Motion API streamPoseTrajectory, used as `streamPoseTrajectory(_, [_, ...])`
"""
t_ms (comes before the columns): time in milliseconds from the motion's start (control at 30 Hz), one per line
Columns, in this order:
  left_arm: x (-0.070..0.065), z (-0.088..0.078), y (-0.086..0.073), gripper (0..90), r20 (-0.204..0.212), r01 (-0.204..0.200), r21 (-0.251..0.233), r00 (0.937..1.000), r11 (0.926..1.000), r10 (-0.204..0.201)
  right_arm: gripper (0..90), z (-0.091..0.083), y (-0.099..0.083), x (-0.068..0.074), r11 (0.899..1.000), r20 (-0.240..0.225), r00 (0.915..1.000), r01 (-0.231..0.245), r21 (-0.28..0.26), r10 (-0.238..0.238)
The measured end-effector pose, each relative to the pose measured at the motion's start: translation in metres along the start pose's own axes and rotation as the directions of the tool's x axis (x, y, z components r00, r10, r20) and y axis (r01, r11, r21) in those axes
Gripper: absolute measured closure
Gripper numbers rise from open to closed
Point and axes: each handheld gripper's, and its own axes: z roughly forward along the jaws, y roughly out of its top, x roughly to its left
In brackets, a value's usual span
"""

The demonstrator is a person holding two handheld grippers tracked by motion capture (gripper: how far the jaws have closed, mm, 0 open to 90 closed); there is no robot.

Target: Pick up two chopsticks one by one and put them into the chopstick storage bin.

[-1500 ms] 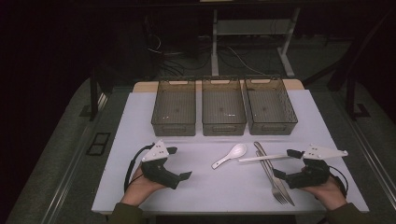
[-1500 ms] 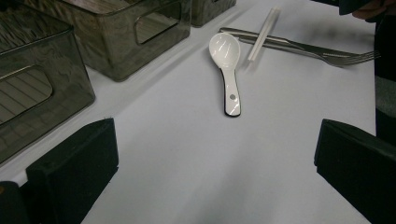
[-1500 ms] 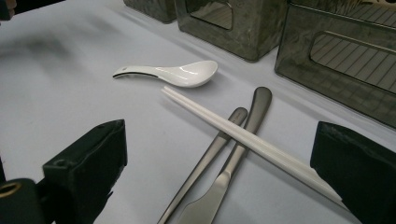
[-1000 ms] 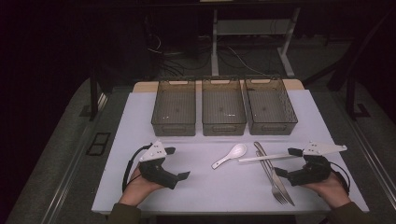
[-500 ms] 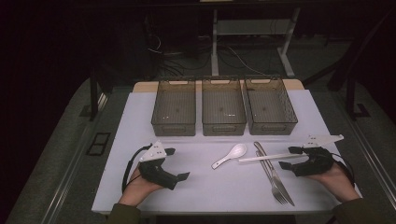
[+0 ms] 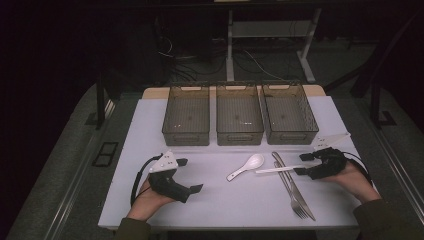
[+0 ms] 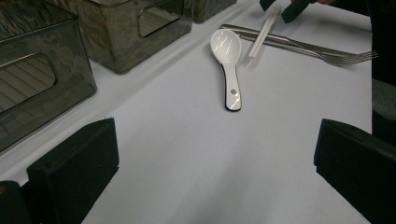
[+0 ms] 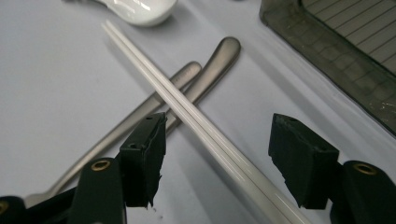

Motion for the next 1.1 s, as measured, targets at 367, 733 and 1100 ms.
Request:
streamPoseTrajectory(367, [0.000, 0.000, 0.000, 0.0, 0.005, -0.001, 0.001, 1.0000, 1.0000, 0.001, 49.7, 0.010, 0.003, -0.005, 0.995, -0.012, 0.9966, 0.082, 0.053, -0.081])
streamPoseTrajectory(733, [-0.001, 0.000, 0.000, 0.0, 0.015, 0.006, 0.002, 0.9999, 1.0000, -0.006, 59.2, 0.013, 0.002, -0.003, 0.990, -0.007, 0.9933, 0.116, 0.082, -0.116])
streamPoseTrajectory(1100, [-0.001, 0.000, 0.000, 0.0, 0.023, 0.001, 0.010, 0.9997, 1.0000, -0.002, 65.6, 0.010, 0.002, 0.000, 0.984, -0.034, 0.9892, 0.145, 0.104, -0.143])
